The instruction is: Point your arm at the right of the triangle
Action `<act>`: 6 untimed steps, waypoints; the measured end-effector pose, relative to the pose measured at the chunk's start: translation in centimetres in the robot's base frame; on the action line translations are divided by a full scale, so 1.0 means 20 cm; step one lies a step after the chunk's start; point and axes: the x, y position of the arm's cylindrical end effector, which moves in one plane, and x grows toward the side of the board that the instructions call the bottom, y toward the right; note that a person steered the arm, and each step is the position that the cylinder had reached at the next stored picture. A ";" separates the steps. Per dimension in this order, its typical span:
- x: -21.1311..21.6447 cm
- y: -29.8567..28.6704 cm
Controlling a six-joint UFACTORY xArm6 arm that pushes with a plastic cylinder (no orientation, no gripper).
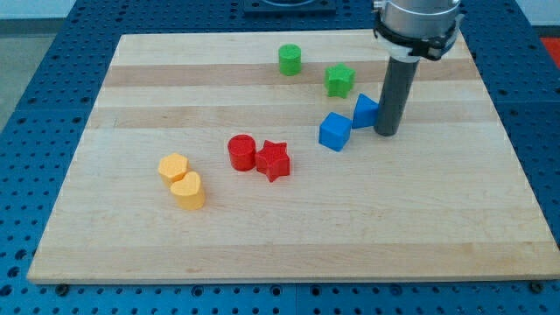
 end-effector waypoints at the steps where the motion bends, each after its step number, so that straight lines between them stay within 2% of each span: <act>1: -0.13 0.06; 3: -0.36 0.06; 6: -0.24 0.04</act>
